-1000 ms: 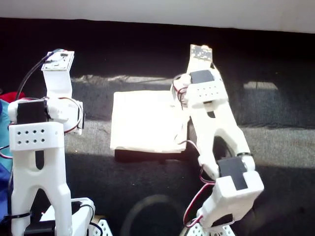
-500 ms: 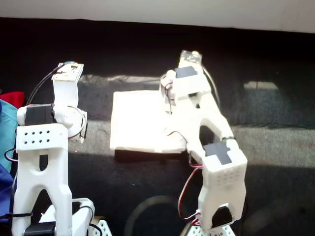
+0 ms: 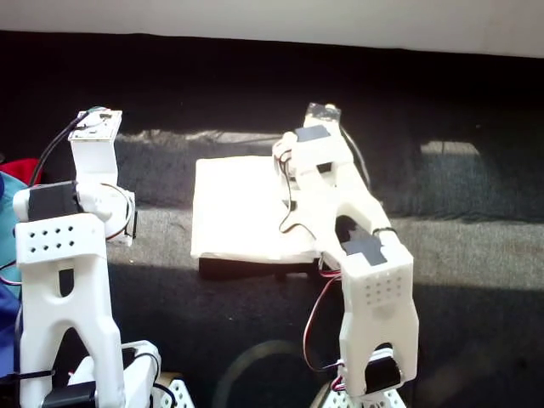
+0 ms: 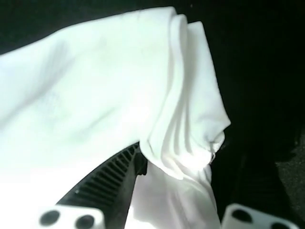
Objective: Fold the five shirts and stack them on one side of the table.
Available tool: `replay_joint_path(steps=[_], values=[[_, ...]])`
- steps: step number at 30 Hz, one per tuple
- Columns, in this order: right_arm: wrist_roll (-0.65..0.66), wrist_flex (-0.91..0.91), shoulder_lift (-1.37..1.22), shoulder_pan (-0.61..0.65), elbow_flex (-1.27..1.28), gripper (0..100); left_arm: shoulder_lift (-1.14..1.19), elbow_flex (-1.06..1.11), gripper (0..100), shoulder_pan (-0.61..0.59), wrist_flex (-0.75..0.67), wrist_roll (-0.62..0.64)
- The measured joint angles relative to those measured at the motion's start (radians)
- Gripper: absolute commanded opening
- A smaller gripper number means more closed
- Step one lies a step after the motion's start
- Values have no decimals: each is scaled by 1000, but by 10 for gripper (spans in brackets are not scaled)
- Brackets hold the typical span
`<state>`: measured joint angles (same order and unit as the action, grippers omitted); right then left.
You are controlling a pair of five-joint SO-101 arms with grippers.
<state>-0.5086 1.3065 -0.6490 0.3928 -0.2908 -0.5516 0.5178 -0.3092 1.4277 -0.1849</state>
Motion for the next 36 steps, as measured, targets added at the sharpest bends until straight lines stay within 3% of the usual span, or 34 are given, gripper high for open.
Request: replay_joint_path(steps=[3,7,8,14,23,30,36], values=[[0,0,-17,0,-6,296,0,0,70,0,0,0],[0,0,-23,0,-9,28,0,0,70,0,0,0],[0,0,-23,0,-9,0,0,0,70,0,0,0],[14,0,-26,-55,-9,7,0,0,70,0,0,0],[427,25,-41,-296,-110,7,0,0,70,0,0,0],[626,74,-58,-600,-313,7,0,0,70,0,-48,-57],[763,-14,-58,-743,-393,7,0,0,70,0,-54,-60]])
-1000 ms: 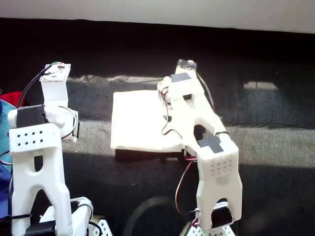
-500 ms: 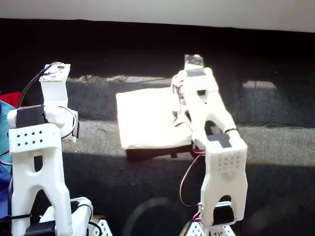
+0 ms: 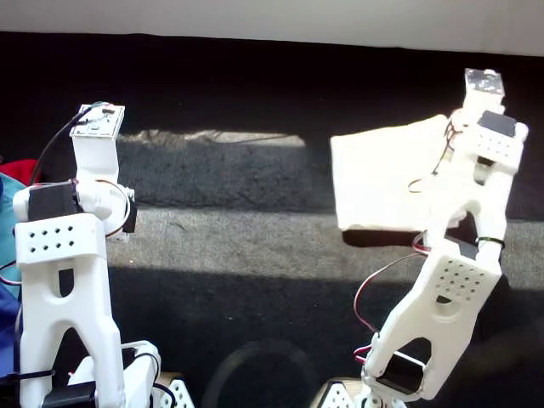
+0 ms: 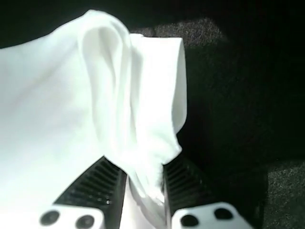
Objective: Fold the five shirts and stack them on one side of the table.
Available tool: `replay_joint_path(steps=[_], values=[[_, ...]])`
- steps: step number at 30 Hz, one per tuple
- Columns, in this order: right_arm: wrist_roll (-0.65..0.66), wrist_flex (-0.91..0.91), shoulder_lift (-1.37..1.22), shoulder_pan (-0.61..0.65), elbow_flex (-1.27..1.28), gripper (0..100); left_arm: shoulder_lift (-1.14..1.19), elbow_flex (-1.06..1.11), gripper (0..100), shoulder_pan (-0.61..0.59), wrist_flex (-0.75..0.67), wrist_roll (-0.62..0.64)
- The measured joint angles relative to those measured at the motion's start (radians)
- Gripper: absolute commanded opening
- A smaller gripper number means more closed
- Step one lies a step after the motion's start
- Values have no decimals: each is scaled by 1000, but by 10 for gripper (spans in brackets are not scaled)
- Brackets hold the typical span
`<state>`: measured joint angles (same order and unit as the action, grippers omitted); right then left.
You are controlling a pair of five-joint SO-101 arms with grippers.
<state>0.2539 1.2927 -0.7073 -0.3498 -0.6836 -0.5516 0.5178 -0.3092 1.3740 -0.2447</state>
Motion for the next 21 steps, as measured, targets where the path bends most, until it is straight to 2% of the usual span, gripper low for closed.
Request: replay_joint_path(steps=[10,21], values=[[132,-216,-3,-109,0,7,0,0,70,0,0,0],[135,-288,-153,-133,-14,11,0,0,70,0,0,0]])
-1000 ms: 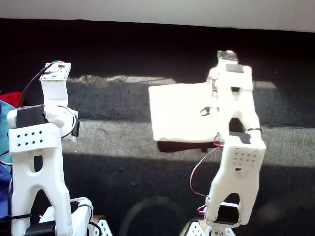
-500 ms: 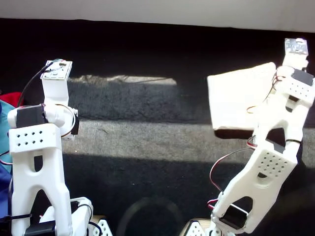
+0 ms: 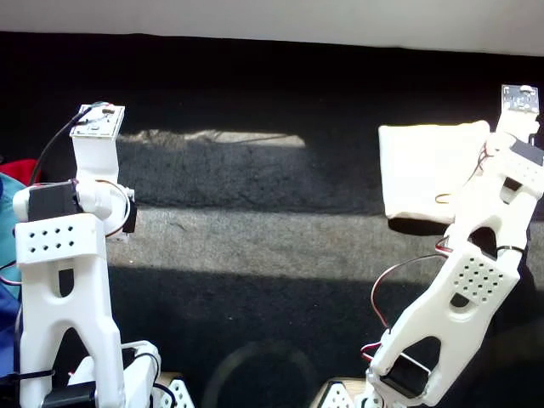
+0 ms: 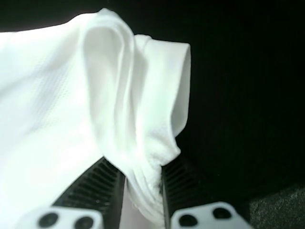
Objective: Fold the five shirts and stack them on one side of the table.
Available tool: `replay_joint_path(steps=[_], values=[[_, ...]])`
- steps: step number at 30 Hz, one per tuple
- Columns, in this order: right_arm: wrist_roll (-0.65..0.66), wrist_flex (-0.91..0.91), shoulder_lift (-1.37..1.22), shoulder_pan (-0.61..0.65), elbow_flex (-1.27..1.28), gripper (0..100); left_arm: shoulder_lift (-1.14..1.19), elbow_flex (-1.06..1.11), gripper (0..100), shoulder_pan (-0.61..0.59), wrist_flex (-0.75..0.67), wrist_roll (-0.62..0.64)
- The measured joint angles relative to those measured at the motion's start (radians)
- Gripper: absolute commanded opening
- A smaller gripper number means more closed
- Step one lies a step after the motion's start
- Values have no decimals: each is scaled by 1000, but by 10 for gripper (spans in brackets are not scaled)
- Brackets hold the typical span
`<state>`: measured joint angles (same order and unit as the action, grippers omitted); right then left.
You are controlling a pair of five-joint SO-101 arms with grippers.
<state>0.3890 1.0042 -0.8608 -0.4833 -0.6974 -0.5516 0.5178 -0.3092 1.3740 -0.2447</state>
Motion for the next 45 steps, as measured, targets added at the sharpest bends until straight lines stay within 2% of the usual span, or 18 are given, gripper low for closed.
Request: replay_joint_path(steps=[2,4,8,17,19,23,30,35,39,45], values=[[0,-8,0,-2,0,44,0,0,70,0,0,0],[0,-6,-2,-2,-6,118,0,0,70,0,0,0],[0,69,-5,-2,-87,232,0,0,70,0,0,0],[-2,269,-5,-2,-414,237,0,0,72,-3,0,0],[-38,315,-5,-2,-485,237,0,0,72,-26,0,0],[-101,457,-5,-2,-635,237,0,-41,83,-112,3,0],[-107,655,-5,21,-787,237,0,-221,218,-364,57,0],[-100,738,-5,69,-841,237,0,-267,231,-560,-46,0],[-98,747,-5,95,-842,236,74,-304,231,-608,-152,-29],[-98,749,34,95,-842,235,370,-514,232,-660,-172,-52]])
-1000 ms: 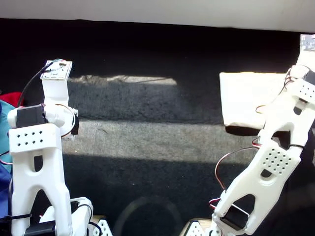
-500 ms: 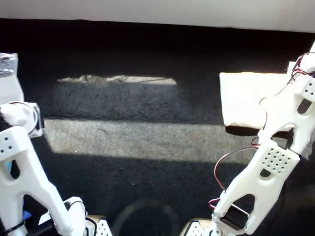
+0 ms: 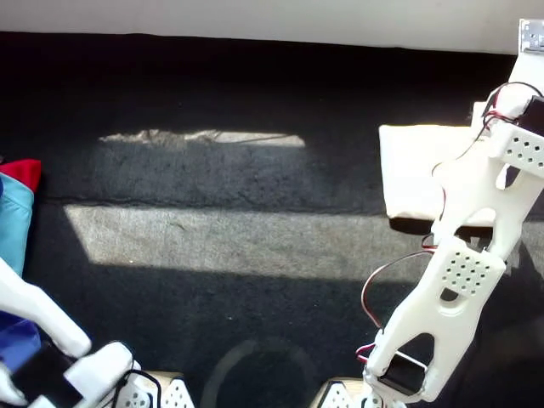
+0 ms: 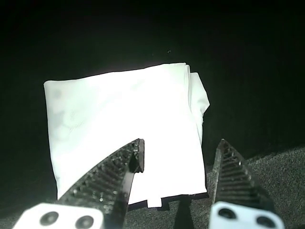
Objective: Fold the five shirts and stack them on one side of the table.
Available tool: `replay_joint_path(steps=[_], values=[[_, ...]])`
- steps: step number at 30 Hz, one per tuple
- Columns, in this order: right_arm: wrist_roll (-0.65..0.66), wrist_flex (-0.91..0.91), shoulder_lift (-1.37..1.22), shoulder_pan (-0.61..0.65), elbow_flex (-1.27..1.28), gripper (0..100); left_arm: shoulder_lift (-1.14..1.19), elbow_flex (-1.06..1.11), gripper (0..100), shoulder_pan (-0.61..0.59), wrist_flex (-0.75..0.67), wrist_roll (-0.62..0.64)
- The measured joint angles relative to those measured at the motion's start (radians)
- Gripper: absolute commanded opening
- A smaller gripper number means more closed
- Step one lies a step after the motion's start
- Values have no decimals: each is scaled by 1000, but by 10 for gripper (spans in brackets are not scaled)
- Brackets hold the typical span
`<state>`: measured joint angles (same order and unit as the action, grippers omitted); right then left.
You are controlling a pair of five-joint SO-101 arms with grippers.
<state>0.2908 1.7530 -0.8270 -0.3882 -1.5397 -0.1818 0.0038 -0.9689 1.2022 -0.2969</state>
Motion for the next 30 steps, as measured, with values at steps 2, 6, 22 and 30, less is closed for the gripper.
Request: replay_joint_path(steps=[2,6,22,30], values=[[0,0,51,0,0,235,107,-114,232,-8,5,0],[2,2,198,14,104,235,311,-354,232,-5,63,-2],[2,2,1003,212,1128,235,761,-841,222,-6,210,-2],[2,2,1287,264,1484,235,770,-861,6,37,282,0]])
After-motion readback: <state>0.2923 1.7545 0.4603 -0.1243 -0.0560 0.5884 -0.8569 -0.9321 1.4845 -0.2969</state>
